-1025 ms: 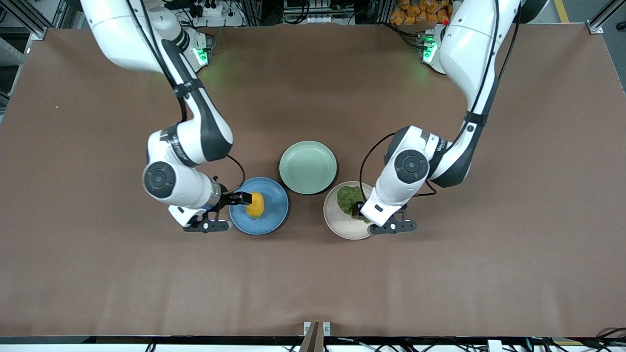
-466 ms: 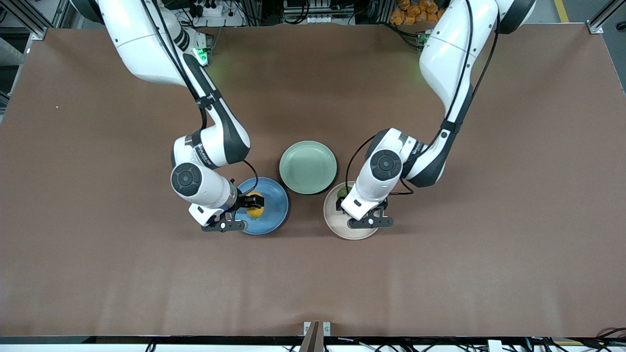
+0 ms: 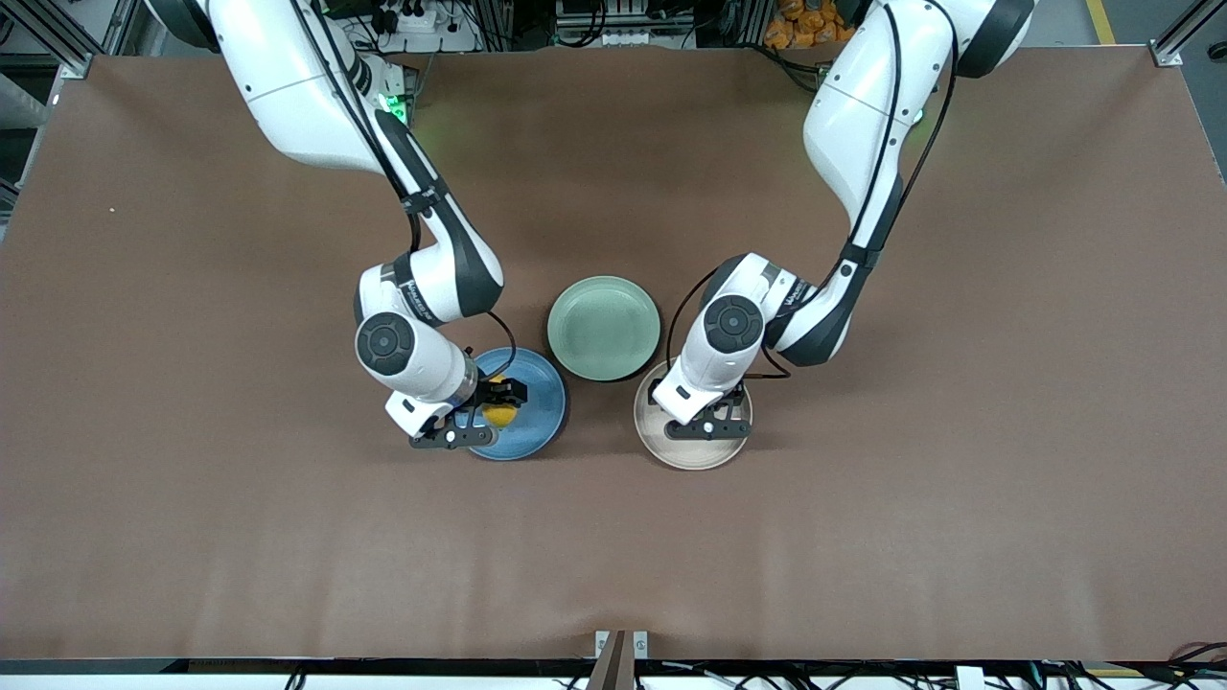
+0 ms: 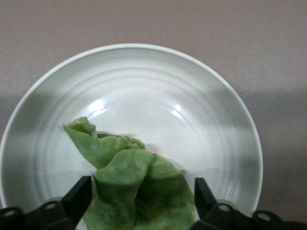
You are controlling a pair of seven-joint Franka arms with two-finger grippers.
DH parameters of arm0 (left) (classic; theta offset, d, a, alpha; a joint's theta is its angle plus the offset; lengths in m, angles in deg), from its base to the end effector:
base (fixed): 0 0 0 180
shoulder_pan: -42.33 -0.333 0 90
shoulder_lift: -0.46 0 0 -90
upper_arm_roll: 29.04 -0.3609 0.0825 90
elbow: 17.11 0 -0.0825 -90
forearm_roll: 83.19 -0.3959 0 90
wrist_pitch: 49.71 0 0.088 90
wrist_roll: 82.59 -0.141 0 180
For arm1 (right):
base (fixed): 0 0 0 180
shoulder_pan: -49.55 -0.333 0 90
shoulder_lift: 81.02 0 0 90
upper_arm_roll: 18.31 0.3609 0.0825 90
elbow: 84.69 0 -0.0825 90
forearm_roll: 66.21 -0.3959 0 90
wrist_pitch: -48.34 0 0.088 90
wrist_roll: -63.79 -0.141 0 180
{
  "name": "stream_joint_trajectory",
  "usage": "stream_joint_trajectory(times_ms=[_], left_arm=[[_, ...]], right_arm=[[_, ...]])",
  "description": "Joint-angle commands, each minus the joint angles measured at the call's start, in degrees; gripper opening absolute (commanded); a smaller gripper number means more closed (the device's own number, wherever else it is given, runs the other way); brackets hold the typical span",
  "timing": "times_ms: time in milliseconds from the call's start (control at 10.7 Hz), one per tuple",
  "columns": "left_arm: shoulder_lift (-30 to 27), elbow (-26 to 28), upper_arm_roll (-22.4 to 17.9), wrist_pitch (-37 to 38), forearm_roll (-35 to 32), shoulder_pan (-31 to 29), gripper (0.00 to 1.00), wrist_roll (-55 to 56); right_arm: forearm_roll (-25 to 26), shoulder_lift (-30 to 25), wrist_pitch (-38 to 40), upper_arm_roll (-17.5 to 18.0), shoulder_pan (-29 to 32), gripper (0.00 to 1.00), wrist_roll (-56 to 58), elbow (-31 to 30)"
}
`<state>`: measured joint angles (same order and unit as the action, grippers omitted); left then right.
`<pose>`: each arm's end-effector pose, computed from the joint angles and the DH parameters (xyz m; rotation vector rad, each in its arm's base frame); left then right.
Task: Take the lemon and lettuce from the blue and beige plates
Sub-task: 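Close the right gripper on the lemon while the left gripper grips the lettuce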
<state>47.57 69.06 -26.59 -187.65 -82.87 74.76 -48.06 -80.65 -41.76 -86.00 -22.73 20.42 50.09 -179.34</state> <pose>0.6302 -0.4329 0.1739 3.0655 0.0196 0.0731 0.6515 0.3177 0.2064 -3.0119 -0.0517 0.0485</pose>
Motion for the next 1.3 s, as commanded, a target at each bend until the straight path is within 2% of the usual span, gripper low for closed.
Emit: stream_joint_trajectory(times_ms=[0,280,745,839,932,1211], left_arm=[[0.1,-0.7,-0.6,-0.7,0.0,0.5,0.0,3.5],[-0.6,-0.8,-0.7,-0.7,0.0,0.5,0.0,3.7],[-5.0,-0.7,-1.0,1.4,-0.1,-0.3,0.0,5.1],[-7.1,-0.7,-1.4,3.9,-0.1,-0.3,0.0,5.5],[-9.4,-0.7,-1.7,6.3,-0.1,-0.4,0.0,5.5],[-14.1,-0.6,-2.2,10.5,-0.3,-2.4,0.0,5.4]], right_arm=[[-0.6,0.7,-1.7,-0.5,-1.4,1.0,-0.5,-0.7],[-0.6,1.3,-2.3,-0.5,-1.7,1.0,-0.5,-0.9],[-0.6,1.3,-1.9,-0.5,-1.9,0.4,-1.4,-0.8],[-0.6,1.3,-1.6,-0.5,-2.2,0.33,-2.3,-0.8],[-0.6,1.2,-1.5,-0.5,-2.2,0.29,-2.4,-0.6],[-0.6,0.6,0.7,-0.6,-1.4,0.26,-2.0,0.7]])
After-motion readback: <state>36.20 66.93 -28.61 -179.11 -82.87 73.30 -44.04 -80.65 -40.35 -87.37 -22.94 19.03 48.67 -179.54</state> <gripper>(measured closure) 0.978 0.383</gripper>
